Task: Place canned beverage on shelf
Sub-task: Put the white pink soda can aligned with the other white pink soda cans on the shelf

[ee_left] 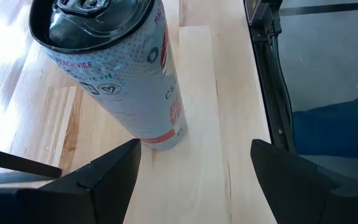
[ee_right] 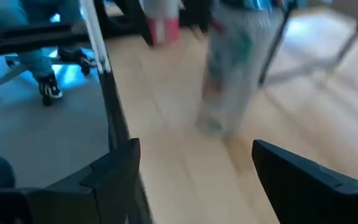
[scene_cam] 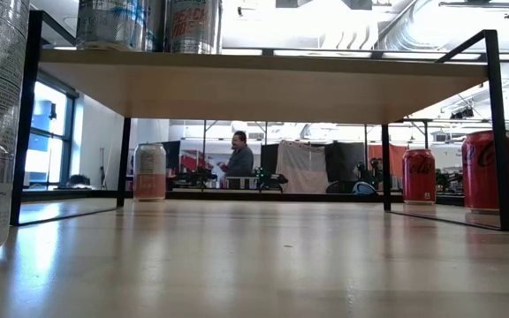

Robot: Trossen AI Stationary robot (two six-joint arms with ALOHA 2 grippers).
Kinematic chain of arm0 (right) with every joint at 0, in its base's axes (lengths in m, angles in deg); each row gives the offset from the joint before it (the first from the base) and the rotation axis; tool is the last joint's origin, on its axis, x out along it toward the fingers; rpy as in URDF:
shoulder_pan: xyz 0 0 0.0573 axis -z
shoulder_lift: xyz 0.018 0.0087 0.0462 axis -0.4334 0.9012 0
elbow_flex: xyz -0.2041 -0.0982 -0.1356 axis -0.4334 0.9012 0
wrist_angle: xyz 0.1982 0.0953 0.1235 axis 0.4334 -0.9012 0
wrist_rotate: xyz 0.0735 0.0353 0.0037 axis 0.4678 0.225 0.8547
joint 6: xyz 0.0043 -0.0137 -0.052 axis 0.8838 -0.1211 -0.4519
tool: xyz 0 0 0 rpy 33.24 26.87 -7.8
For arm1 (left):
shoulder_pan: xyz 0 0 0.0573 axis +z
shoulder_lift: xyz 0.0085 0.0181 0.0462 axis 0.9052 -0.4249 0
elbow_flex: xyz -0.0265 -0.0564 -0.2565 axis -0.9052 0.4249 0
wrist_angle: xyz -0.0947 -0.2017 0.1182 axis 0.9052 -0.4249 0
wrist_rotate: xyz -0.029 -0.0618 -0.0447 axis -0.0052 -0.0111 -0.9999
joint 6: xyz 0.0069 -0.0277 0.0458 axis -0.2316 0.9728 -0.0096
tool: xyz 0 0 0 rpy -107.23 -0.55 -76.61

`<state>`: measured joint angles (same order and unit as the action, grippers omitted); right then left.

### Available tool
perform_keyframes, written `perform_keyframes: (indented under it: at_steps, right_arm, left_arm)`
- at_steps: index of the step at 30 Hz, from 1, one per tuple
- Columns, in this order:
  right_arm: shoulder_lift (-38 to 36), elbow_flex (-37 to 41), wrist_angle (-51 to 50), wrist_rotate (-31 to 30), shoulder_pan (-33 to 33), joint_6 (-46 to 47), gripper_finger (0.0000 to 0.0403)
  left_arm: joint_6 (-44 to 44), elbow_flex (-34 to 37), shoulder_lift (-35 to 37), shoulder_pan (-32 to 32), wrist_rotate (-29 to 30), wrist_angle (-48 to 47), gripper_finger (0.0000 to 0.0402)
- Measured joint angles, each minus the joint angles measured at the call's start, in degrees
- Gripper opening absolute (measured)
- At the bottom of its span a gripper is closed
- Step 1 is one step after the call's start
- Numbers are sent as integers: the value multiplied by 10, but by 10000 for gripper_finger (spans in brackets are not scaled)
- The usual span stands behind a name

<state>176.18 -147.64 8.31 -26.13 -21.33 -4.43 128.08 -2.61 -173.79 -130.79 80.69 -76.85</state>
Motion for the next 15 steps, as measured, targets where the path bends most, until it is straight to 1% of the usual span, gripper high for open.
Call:
perform_keyframes:
  at_steps: [2, 5, 8, 11, 13, 15]
  right_arm:
    - [-1, 0, 29, -26, 11, -56, 294]
    - [-3, 0, 24, -46, 33, -69, 294]
    - [-3, 0, 27, -34, 58, -77, 294]
    - [-3, 0, 77, -7, 76, -135, 294]
    - [-3, 0, 116, 22, 82, -183, 294]
    - [-3, 0, 135, 39, 88, -205, 294]
  left_arm:
    - [0, 0, 0, 0, 0, 0, 294]
    - [0, 0, 0, 0, 0, 0, 294]
    - [0, 0, 0, 0, 0, 0, 294]
    - [0, 0, 0, 0, 0, 0, 294]
    - [0, 0, 0, 0, 0, 0, 294]
    - [0, 0, 0, 0, 0, 0, 294]
